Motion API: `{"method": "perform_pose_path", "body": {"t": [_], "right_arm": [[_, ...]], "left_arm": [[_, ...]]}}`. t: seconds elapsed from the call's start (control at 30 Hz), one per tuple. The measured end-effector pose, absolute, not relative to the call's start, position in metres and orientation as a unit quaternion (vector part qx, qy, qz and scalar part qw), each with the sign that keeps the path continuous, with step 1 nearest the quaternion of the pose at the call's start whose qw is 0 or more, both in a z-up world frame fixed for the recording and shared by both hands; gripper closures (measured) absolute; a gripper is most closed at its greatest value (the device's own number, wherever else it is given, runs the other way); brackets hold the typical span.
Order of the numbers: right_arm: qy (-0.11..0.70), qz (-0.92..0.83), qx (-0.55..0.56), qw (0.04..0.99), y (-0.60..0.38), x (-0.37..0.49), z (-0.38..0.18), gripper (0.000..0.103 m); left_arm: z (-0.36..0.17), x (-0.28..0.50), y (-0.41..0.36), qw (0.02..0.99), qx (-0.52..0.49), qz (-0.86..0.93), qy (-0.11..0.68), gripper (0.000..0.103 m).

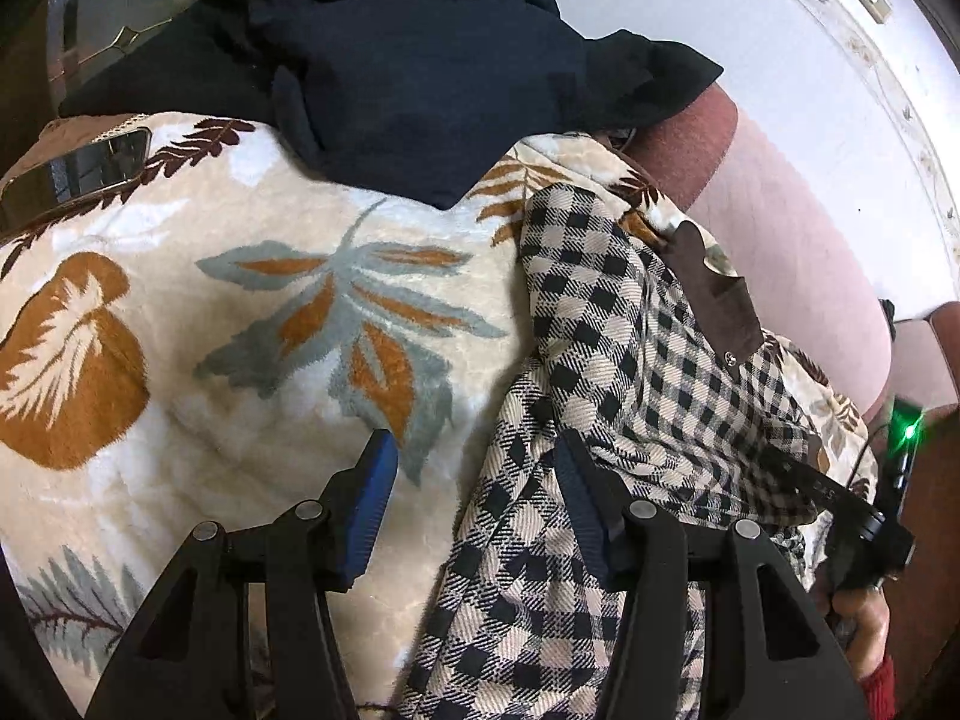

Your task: Fold large clothes

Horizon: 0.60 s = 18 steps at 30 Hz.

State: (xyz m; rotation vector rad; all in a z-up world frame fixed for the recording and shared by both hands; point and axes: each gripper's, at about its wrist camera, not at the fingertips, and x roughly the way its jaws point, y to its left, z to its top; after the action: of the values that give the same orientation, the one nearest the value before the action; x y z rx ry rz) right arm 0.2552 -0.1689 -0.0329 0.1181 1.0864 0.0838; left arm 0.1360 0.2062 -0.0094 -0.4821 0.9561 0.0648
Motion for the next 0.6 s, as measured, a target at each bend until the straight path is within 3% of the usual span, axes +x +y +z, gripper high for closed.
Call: {"method": "perform_pose_path", "body": {"t": [0.07,0.1,0.27,0.33,0.47,0.53,0.6], "right_arm": [[0.515,0.004,0.074,0.854,-0.208,0.252,-0.037,0.085],[0.517,0.002,0.098,0.850,-0.231,0.250,-0.039,0.103],[0.495,-0.061,0.118,0.859,-0.274,0.237,-0.017,0.102],[0.478,-0.055,0.143,0.865,-0.278,0.231,-0.004,0.096],[0.470,-0.010,0.140,0.871,-0.252,0.225,0.006,0.093],[0.483,0.015,0.139,0.865,-0.238,0.225,-0.003,0.076],[0.501,0.010,0.122,0.857,-0.229,0.228,-0.017,0.066]], "left_arm": [[-0.010,0.137,0.206,0.860,-0.228,0.034,0.454,0.050],[-0.010,0.138,0.207,0.860,-0.228,0.035,0.455,0.050],[-0.013,0.139,0.204,0.860,-0.221,0.035,0.459,0.050],[-0.013,0.139,0.201,0.862,-0.213,0.037,0.458,0.050],[-0.013,0.139,0.193,0.868,-0.189,0.039,0.457,0.050],[-0.015,0.140,0.191,0.867,-0.182,0.039,0.462,0.050],[-0.017,0.140,0.191,0.866,-0.179,0.038,0.465,0.050]]}}
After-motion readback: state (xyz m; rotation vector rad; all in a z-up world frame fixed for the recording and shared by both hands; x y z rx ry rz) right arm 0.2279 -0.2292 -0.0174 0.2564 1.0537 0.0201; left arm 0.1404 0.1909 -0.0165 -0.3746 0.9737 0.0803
